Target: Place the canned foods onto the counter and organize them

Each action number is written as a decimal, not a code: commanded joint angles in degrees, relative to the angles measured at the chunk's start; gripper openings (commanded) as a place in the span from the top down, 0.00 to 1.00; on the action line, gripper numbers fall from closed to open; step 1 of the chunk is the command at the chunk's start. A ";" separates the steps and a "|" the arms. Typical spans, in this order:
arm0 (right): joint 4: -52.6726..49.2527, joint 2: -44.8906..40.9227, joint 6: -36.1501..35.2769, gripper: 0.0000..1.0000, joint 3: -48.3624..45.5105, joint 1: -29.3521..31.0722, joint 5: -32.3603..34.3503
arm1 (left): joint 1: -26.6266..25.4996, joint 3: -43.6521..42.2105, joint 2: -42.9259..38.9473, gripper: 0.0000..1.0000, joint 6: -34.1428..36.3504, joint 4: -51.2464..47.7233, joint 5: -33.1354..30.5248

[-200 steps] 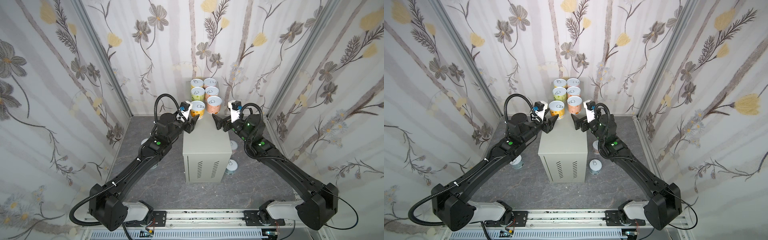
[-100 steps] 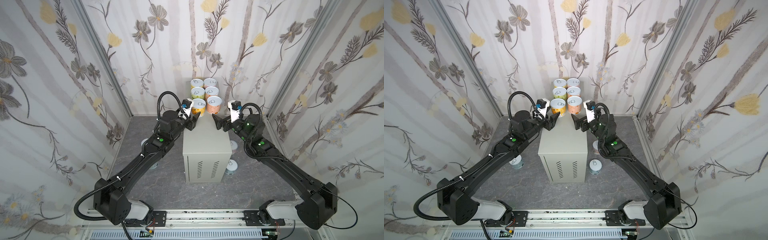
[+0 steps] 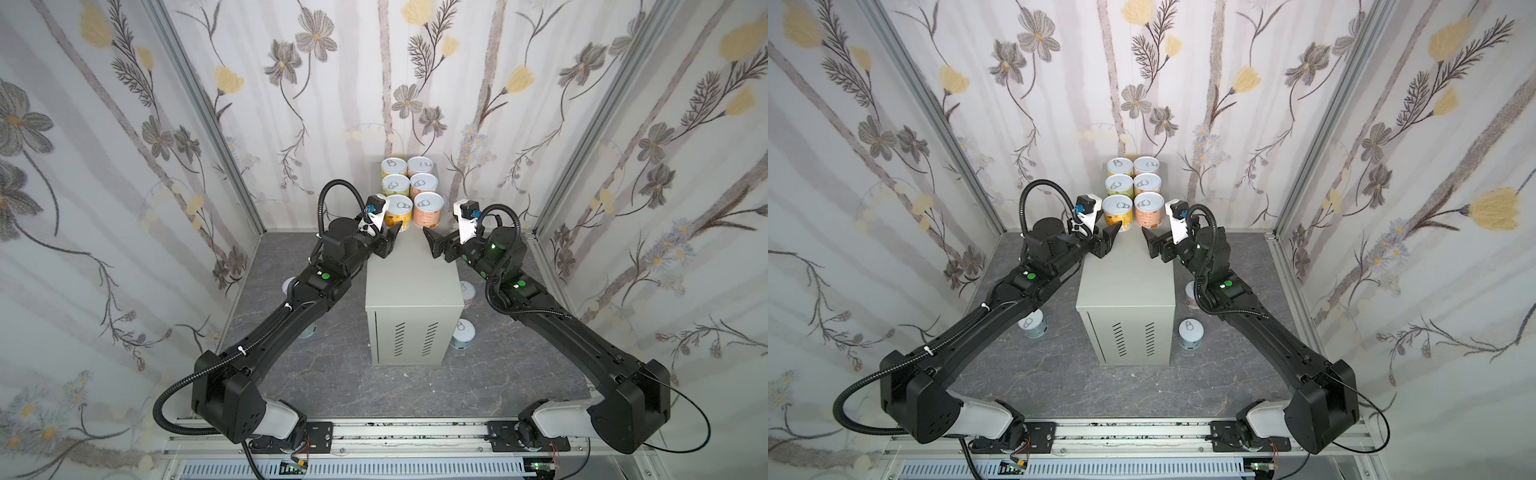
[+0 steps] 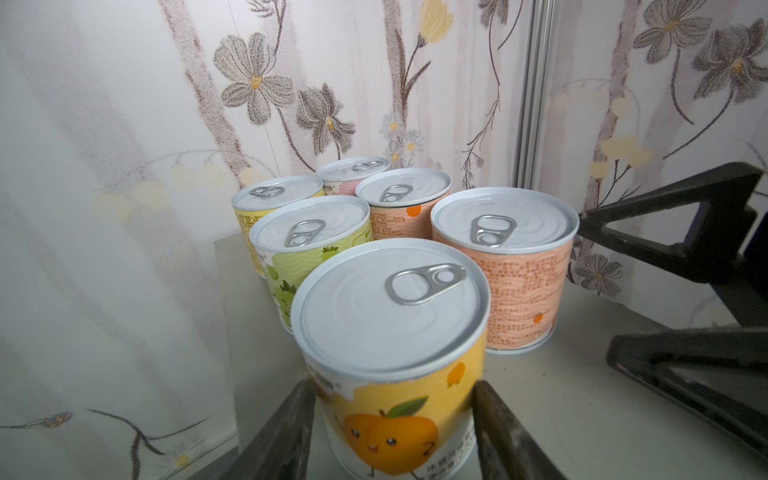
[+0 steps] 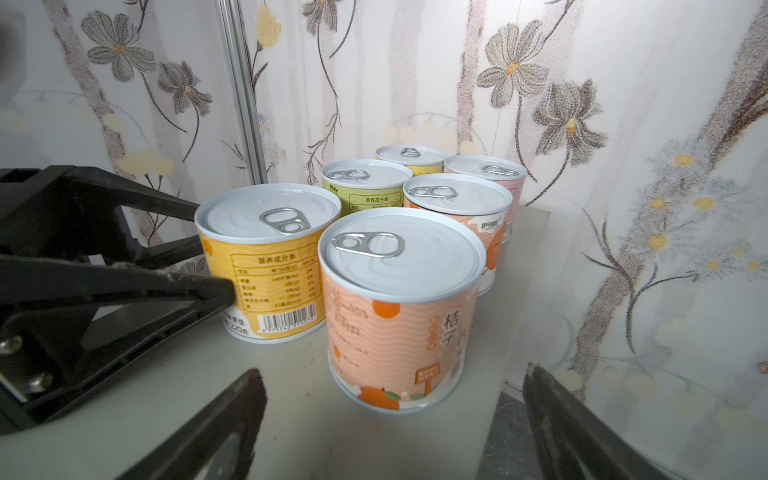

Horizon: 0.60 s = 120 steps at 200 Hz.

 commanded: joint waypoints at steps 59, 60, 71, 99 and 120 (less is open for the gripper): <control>1.68 0.97 -0.15 0.10 0.80 0.09 -2.08 | -0.02 0.78 0.73 0.40 0.60 -1.80 -0.14; 1.69 0.97 -0.16 0.10 0.80 0.07 -2.08 | -0.02 0.78 0.73 0.40 0.60 -1.80 -0.14; 1.77 1.14 -0.15 0.11 0.79 0.13 -2.17 | -0.02 0.87 0.73 0.40 0.66 -1.89 -0.09; 1.89 1.41 -0.17 0.12 0.88 0.06 -2.26 | -0.02 0.96 0.74 0.40 0.70 -1.89 0.35; 1.90 1.83 -0.02 0.14 1.28 -0.02 -2.17 | -0.02 1.00 0.73 0.40 0.68 -2.06 0.46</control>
